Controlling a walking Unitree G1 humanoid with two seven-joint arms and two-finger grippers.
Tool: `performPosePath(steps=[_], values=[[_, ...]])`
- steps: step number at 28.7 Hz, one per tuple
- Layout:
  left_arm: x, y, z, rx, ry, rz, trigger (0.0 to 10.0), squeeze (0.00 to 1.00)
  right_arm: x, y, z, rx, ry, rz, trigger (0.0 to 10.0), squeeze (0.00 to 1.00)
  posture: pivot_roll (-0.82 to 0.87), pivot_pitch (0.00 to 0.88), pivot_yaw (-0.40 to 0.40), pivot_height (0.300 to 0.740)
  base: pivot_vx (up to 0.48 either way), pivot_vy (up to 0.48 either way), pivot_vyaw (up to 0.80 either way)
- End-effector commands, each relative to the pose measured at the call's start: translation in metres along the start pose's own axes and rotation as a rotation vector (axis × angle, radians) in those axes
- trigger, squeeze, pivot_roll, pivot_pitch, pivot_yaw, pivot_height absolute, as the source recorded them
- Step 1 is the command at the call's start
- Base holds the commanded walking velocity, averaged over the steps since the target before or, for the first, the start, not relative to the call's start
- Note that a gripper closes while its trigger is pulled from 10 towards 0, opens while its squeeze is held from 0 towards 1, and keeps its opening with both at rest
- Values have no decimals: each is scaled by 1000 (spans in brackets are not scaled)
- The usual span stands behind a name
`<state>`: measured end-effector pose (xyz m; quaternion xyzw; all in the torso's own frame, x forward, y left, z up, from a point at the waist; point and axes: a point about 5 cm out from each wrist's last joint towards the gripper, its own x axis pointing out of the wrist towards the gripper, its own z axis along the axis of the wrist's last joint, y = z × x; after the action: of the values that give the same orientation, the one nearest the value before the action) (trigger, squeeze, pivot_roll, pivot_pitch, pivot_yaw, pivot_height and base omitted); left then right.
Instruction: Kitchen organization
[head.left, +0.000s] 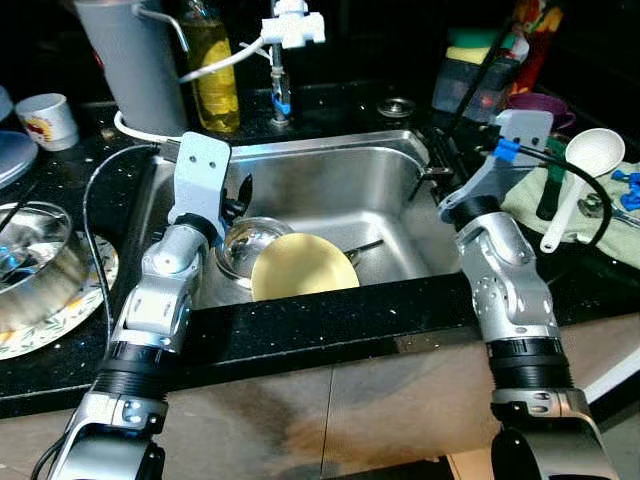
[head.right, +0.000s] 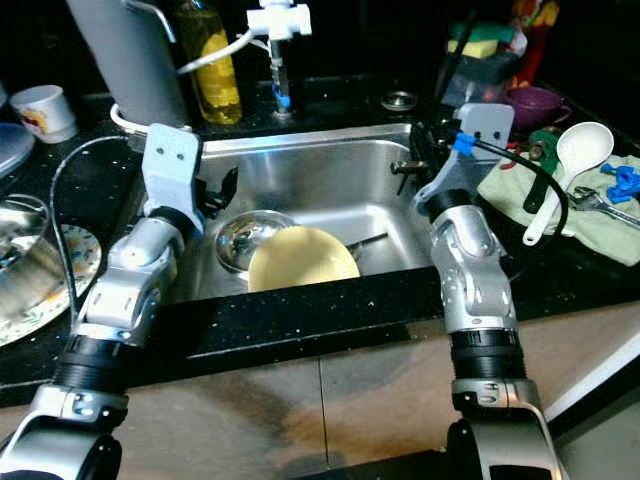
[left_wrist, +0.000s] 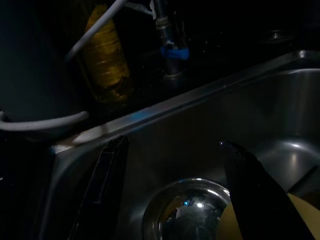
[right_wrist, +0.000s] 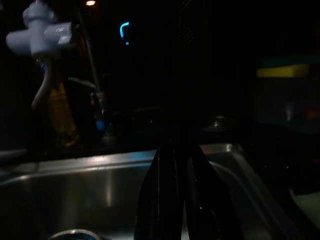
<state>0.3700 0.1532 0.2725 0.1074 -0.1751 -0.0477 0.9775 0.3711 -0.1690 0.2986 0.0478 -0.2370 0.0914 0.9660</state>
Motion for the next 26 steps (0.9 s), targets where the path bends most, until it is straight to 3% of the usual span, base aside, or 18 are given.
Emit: performPosePath(steps=[1,3,5,14,19,22,26], values=[[-1,-2,-4,21,23,-13,10000,0,4,4,4,-23,-18,31,10000,0,-90,138,-4,740,0,0,0],[-1,-2,-4,28,25,-18,10000,0,6,5,4,-31,-15,41,10000,0,-93,142,-4,740,0,0,0],[0,-5,-5,85,41,-61,10000,0,16,8,-3,-119,33,101,10000,0,-98,152,-8,740,0,0,0],[-2,3,-7,174,62,-128,10000,0,39,16,-18,-212,151,235,10000,0,-104,181,-19,740,0,0,0],[-3,6,-8,182,79,-143,10000,0,41,19,-22,-224,189,259,10000,0,-104,181,-19,740,0,0,0],[-8,9,-7,216,91,-227,10000,0,41,30,-37,-292,294,347,10000,0,-90,204,-30,740,0,0,0],[-19,1,-4,176,114,-410,10000,0,39,49,-50,-367,384,469,10000,0,-77,223,-38,740,0,0,0]])
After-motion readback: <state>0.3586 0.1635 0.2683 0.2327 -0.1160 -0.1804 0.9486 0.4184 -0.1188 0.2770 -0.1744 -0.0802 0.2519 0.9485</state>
